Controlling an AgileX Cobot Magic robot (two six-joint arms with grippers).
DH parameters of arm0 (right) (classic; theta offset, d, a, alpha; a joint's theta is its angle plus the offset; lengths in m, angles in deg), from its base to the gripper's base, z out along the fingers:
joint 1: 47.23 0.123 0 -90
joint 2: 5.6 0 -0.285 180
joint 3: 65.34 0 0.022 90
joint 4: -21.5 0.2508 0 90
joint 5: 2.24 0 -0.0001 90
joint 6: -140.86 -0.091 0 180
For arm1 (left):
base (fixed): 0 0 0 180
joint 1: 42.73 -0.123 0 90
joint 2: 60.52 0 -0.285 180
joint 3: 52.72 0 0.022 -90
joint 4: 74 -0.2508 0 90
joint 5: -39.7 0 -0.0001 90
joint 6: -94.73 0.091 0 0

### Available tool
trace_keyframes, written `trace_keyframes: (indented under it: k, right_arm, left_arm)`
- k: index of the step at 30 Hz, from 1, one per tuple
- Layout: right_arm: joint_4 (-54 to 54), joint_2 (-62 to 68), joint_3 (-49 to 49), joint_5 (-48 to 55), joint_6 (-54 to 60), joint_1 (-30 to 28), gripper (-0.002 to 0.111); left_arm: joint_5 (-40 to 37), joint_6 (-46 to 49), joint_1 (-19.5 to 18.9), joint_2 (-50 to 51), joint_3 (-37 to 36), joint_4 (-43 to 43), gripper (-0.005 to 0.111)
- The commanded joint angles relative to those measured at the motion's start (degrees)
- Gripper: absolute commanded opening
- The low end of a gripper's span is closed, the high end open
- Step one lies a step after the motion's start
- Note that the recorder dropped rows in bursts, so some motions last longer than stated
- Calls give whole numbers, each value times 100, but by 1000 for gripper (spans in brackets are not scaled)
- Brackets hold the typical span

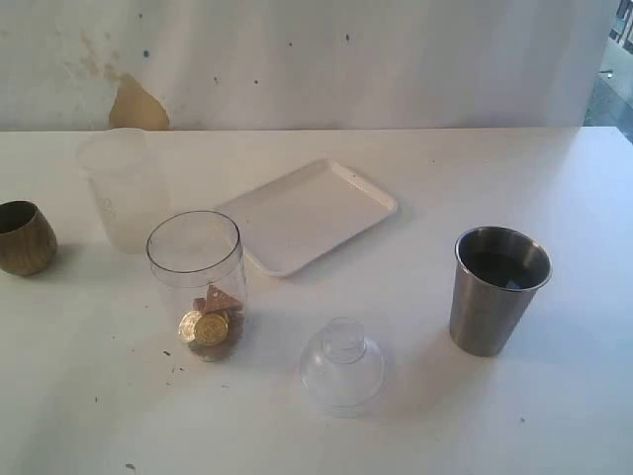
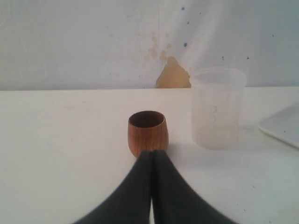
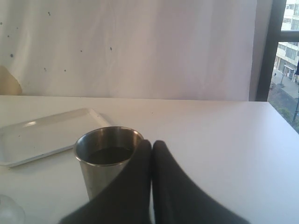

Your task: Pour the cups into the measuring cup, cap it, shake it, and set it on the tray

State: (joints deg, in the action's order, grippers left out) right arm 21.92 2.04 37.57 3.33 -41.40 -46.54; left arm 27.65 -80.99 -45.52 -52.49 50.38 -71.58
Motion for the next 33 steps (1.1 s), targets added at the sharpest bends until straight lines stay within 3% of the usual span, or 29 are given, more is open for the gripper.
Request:
trace_keyframes:
  k: [1, 33]
  right_arm:
    - [1, 14, -12, -82, 3, 43, 0]
    - [1, 14, -12, -152, -89, 43, 0]
  left_arm:
    - [-87, -19, -7, -24, -32, -25, 0]
    - [53, -17, -7, -24, -32, -25, 0]
